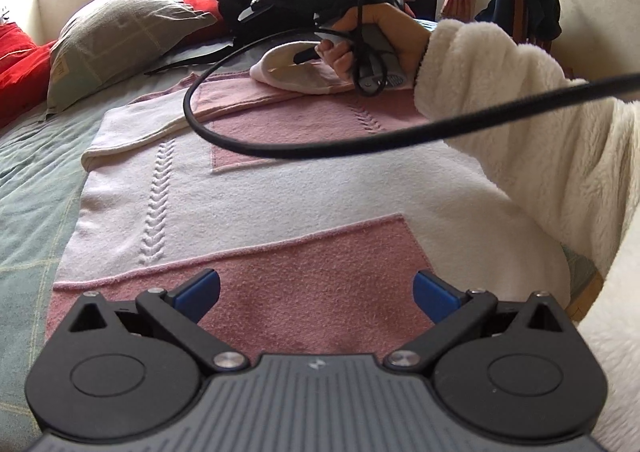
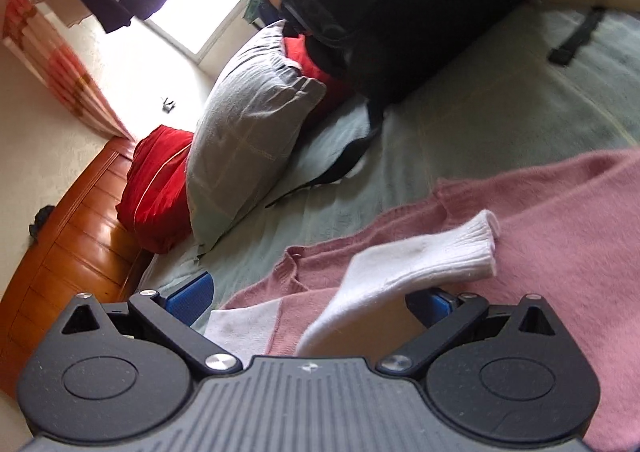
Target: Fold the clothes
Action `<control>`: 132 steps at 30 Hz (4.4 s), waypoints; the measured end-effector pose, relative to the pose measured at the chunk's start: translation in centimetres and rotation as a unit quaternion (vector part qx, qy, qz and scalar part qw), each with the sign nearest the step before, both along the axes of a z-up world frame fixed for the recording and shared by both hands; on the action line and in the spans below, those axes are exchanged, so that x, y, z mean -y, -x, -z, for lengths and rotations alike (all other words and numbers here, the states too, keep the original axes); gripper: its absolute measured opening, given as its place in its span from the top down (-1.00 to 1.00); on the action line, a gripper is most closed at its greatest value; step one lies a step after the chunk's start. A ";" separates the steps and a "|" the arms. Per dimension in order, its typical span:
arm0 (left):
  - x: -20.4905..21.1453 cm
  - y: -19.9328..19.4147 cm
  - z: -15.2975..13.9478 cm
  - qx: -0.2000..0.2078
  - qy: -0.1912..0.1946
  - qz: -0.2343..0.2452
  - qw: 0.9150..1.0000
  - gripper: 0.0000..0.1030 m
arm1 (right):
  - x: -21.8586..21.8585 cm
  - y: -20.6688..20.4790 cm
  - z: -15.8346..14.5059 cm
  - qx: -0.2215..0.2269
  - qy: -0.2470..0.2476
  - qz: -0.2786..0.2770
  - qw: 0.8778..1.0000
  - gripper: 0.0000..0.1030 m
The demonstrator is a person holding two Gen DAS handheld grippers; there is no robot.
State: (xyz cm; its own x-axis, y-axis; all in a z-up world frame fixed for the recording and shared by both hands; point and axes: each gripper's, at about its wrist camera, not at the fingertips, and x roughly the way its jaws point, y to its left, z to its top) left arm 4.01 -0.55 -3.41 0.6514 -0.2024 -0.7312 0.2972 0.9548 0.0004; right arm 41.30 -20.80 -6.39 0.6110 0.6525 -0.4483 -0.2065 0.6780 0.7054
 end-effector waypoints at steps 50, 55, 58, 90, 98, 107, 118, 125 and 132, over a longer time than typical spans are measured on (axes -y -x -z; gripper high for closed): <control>-1.2 0.1 0.9 -0.014 0.008 0.000 1.000 -0.99 | -11.7 6.9 -2.6 0.204 0.383 -0.227 0.872 0.39; -0.4 0.8 0.5 -0.004 0.010 0.023 1.000 -0.99 | -3.0 7.3 -4.6 0.181 0.387 -0.155 0.891 0.39; 0.1 1.1 0.3 -0.003 0.014 0.029 0.999 -0.99 | 2.5 7.6 -4.6 0.150 0.384 -0.109 0.905 0.40; -1.3 0.6 -1.8 0.001 -0.051 -0.050 0.997 -0.99 | 10.9 11.1 -2.5 0.140 0.334 -0.064 0.930 -0.34; -2.7 -0.5 -5.6 0.038 -0.082 -0.032 0.995 -0.99 | 8.8 17.9 -3.4 0.157 0.316 -0.171 0.920 -0.53; -4.4 -3.1 1.6 -0.011 -0.051 -0.019 0.998 -0.99 | 4.9 25.1 0.3 0.121 0.364 -0.226 0.896 -0.74; -5.1 1.4 2.0 0.038 -0.043 0.023 0.998 -0.99 | 6.6 32.2 -1.4 0.112 0.438 -0.170 0.875 -0.82; -5.7 4.3 4.4 0.022 -0.036 0.012 0.999 -0.99 | 4.5 33.6 -1.8 0.130 0.419 -0.176 0.881 -0.85; -6.2 6.3 3.0 0.043 -0.052 0.005 0.998 -0.99 | 1.6 34.3 -0.3 0.139 0.409 -0.191 0.881 -0.85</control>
State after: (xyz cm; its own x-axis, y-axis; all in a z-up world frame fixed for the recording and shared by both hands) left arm -2.28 5.65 -6.36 0.7111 -0.1347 -0.6901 0.3006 0.9455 0.1251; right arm 7.05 -22.42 -6.12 0.5762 0.3626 -0.7325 -0.6182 0.7796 -0.1003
